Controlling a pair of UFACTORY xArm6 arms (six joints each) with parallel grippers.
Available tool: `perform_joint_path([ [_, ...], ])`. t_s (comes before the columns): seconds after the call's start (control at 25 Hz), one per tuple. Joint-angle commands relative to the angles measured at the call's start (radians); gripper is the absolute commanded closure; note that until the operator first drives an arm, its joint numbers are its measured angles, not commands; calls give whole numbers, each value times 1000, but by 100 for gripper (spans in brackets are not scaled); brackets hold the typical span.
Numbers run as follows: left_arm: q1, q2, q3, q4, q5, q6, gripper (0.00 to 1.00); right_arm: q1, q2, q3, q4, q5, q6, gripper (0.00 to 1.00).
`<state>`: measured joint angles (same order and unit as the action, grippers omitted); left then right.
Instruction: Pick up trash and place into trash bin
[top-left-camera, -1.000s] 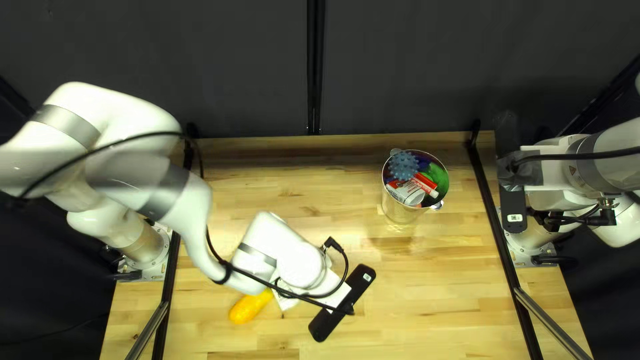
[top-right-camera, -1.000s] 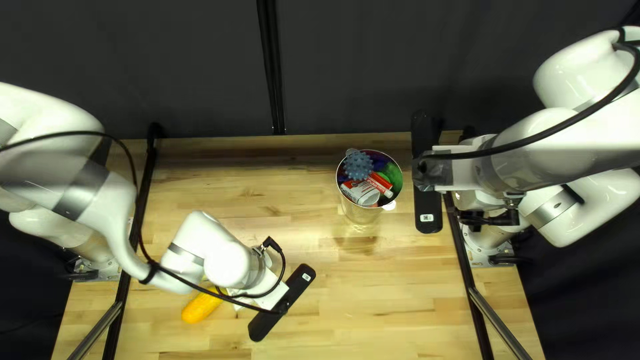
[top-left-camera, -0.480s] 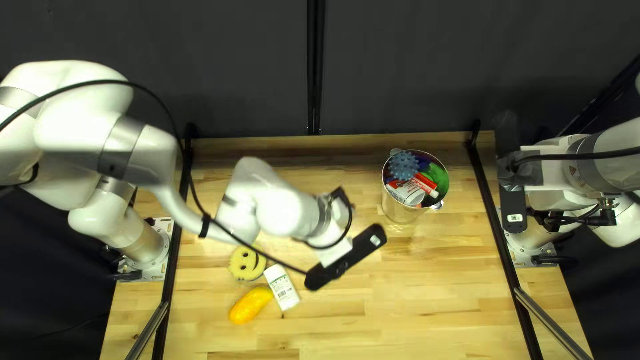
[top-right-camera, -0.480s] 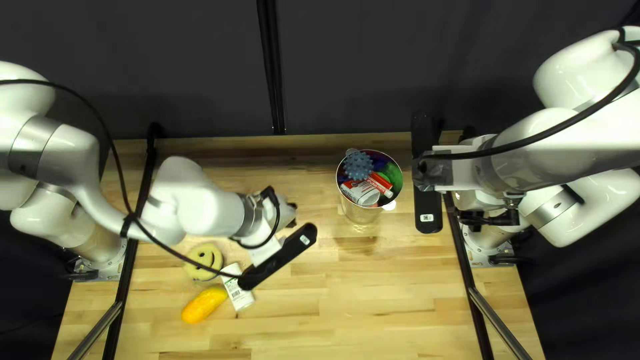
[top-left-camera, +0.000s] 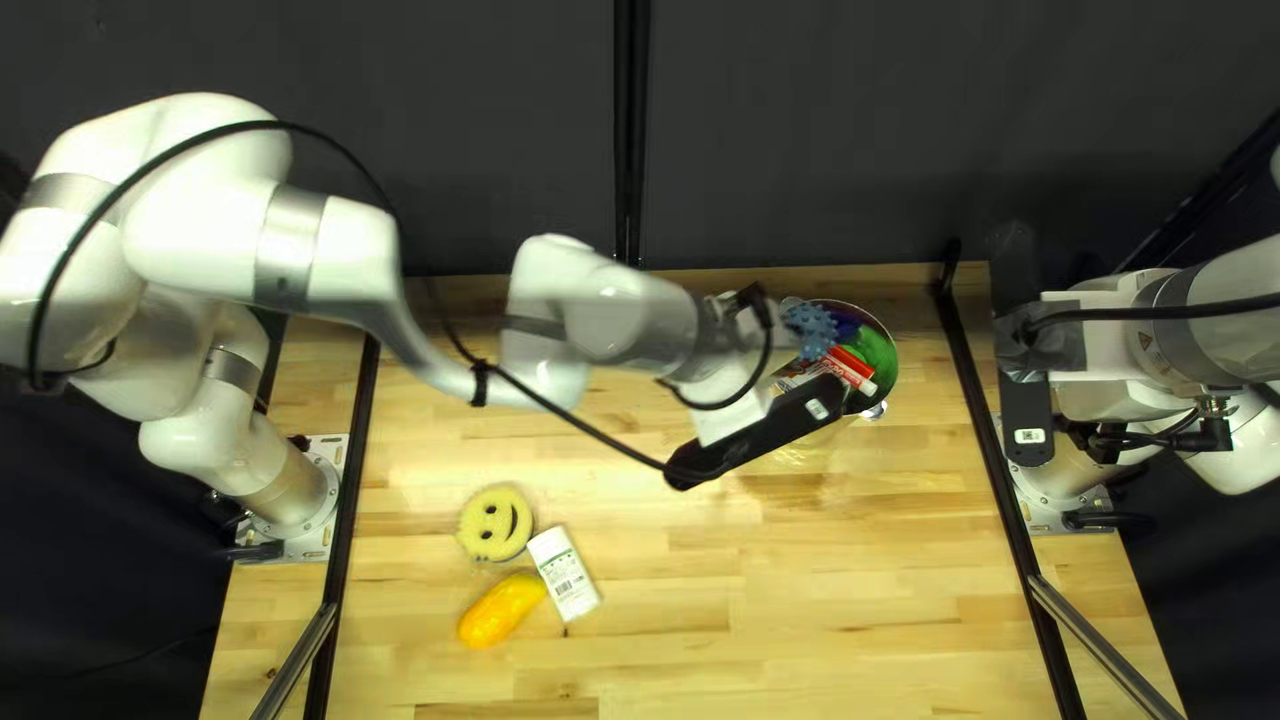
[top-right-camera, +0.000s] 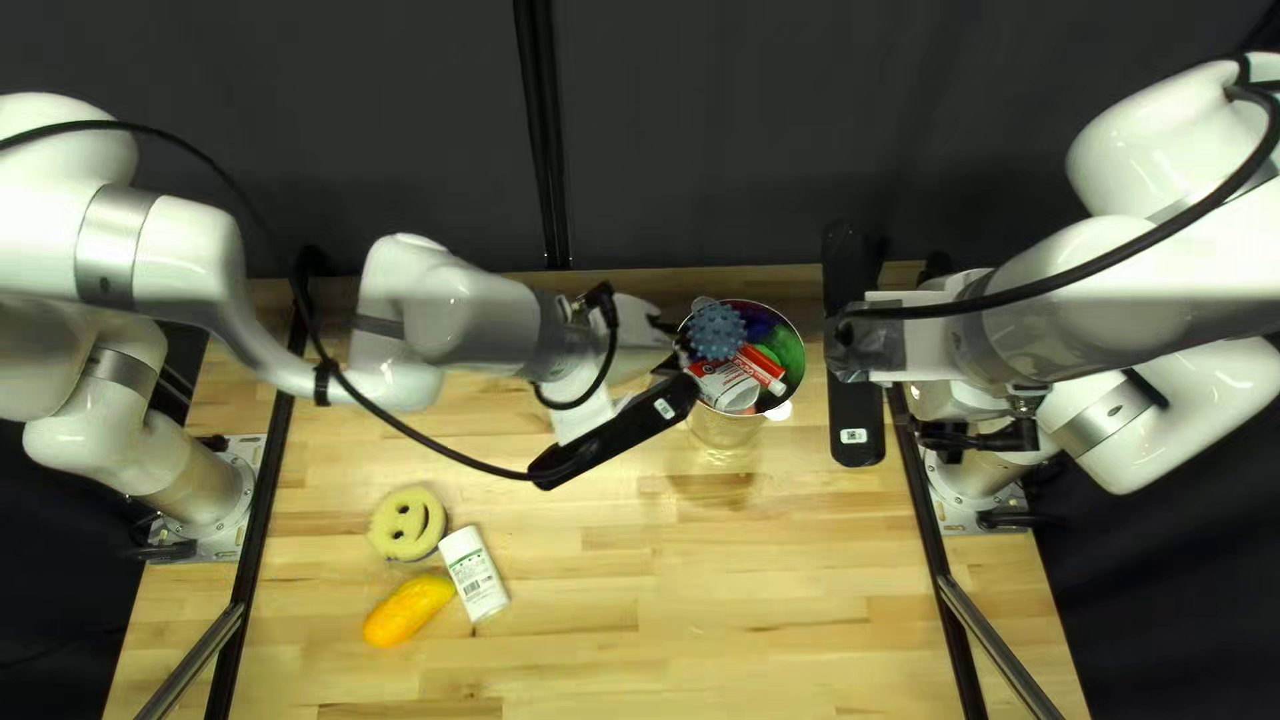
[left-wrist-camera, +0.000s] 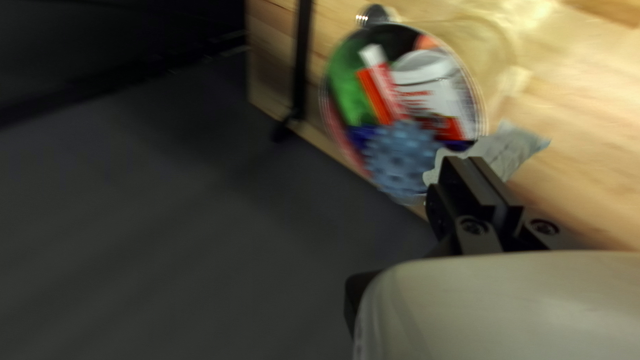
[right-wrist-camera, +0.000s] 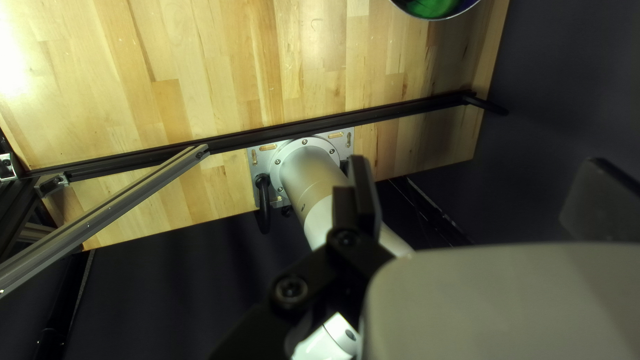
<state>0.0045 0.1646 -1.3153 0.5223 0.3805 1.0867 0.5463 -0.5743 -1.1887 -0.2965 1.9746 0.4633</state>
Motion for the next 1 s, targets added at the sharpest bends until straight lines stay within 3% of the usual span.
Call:
perform_joint_path([
  [0.04,25,121,-65,-4,-141,39,100,0,0,0,0,0,0,0],
  [0.2,21,212,-117,4,-206,12,100,0,0,0,0,0,0,0],
  [0.36,30,227,-114,31,-222,-38,97,0,0,0,0,0,0,0],
  [0.4,31,214,-100,46,-218,-61,63,0,0,0,0,0,0,0],
  [0.44,30,198,-84,56,-212,-78,3,0,0,0,0,0,0,0],
  [0.56,25,143,-27,62,-195,-113,0,0,0,0,0,0,0,0],
  [0.68,-10,53,49,17,-109,-160,0,0,0,0,0,0,0,0],
  [0.76,-40,-10,106,-56,-48,-162,0,0,0,0,0,0,0,0],
  [0.8,-58,-37,117,-137,9,-136,0,0,0,0,0,0,0,0],
  [0.88,-89,-58,100,-254,113,-89,0,0,0,0,0,0,0,0],
  [1.0,-143,-86,114,-355,261,-75,0,0,0,0,0,0,0,0],
])
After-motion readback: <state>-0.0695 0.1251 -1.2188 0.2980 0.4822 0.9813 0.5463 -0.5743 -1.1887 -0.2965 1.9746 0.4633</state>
